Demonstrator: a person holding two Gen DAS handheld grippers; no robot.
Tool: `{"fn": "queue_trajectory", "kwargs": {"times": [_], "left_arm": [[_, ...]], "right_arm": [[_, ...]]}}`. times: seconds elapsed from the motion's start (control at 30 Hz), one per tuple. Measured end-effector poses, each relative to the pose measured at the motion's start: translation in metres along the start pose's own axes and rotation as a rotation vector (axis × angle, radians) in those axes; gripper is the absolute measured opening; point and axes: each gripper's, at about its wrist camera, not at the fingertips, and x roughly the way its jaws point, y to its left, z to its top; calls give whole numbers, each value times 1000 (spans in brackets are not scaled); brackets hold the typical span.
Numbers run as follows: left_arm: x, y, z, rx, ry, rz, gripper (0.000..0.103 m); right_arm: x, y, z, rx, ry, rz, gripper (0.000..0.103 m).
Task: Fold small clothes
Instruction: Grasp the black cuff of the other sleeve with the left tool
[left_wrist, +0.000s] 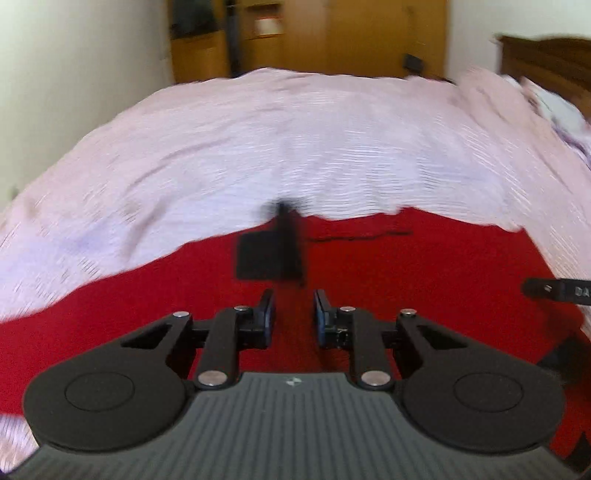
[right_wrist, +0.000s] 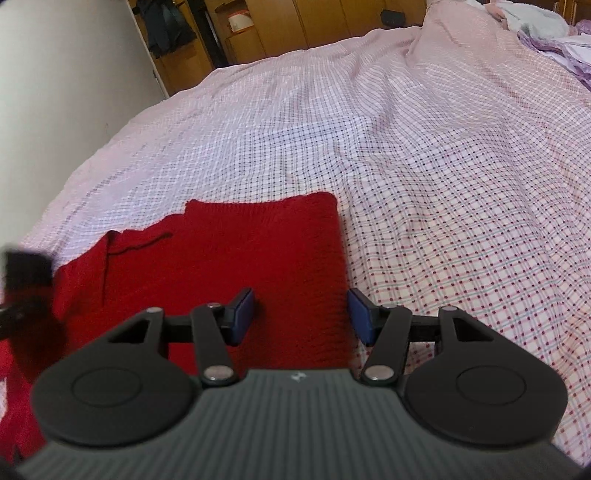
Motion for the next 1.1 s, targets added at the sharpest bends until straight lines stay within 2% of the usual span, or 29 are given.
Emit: {"fn": "queue_trajectory", "kwargs": {"times": [0.1,0.17,0.37,0.47,0.57,0.67,0.8,0.87,1.1], "left_arm": [[-4,29,-11,-72,46,-3,28],[-5,45,-21,-110,75,-19,36],[-17,74,-52,-155,134,-42,48],[-29,89,-64,-189,133,-62,49],[-29,92,-59,-171,99,-64,49],[-15,92,-48,-152,73,-77,49],[12,89,-38,-141,92,-58,49],[22,91,-37,-157,98,-74,49],[28,82,-37,-153,60,-66,47]], "right_arm": [[1,0,0,3,-1,-2,58],[2,1,0,0,-1,-5,58],[0,1,1,-14,3,-10,57],[0,1,1,-19,4,-9,57],[0,2,3,-30,4,-11,57],[0,2,5,-31,-1,-12,57],[-2,1,9,-38,-9,-4,57],[0,-2,11,-42,-9,2,57],[10,-9,21,-23,-27,6,57]]}}
